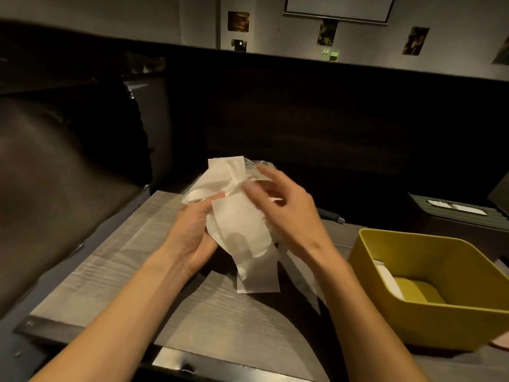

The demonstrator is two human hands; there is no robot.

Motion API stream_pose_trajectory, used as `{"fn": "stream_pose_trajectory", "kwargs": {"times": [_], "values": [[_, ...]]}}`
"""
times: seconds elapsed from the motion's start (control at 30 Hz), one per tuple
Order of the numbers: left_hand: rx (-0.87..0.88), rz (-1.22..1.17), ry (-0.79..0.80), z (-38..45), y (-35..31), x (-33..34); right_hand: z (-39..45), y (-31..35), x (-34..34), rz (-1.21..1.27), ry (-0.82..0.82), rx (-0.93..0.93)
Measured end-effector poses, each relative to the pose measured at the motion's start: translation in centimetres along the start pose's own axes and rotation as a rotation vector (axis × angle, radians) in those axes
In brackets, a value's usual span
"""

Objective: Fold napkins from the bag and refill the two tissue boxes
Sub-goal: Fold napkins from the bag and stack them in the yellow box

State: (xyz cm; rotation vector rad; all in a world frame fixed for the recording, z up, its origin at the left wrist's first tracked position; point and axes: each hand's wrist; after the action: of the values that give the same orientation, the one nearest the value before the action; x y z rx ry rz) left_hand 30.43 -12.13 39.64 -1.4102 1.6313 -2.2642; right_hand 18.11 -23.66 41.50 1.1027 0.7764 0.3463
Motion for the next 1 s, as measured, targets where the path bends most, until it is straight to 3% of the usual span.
{"fn": "stream_pose_trajectory", "kwargs": {"times": [0.07, 0.13, 0.33, 0.47, 0.57, 0.8, 1.0], "values": [[-0.017, 0.011, -0.001, 0.0, 0.1, -0.2, -0.1, -0.6, 0.1, -0.299, 0.083, -0.055], [-0.003, 0.033, -0.026, -0.1, 0.0, -0.1, 0.0, -1.1, 0.5, -0.372, 0.09, -0.07], [0.053, 0.046, -0.075, -0.4, -0.2, 0.3, 0.2, -1.2, 0.3, -0.205, -0.076, -0.116], [0.057, 0.008, -0.033, -0.5, -0.3, 0.0, 0.4, 0.5, -0.8, 0.156, -0.235, -0.176], [0.012, 0.028, 0.036, -0.7, -0.1, 0.3, 1.8, 2.5, -1.2, 0.383, -0.235, -0.133], [-0.045, 0.013, 0.108, -1.2, -0.4, 1.0, 6.0, 3.8, 0.0, 0.213, -0.229, -0.141], [-0.061, 0.022, 0.043, -1.1, -0.7, 0.8, 1.6, 1.7, 0.6, 0.106, -0.121, -0.25]]}}
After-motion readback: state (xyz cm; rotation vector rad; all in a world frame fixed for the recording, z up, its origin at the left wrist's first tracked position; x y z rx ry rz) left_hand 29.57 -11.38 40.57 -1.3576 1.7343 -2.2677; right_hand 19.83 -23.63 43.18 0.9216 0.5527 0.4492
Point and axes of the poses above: each hand's wrist, its own z-axis towards the middle knuckle, its own x-axis out of the palm, y = z × x, and after that the axes turned 9 degrees about x, right-handed
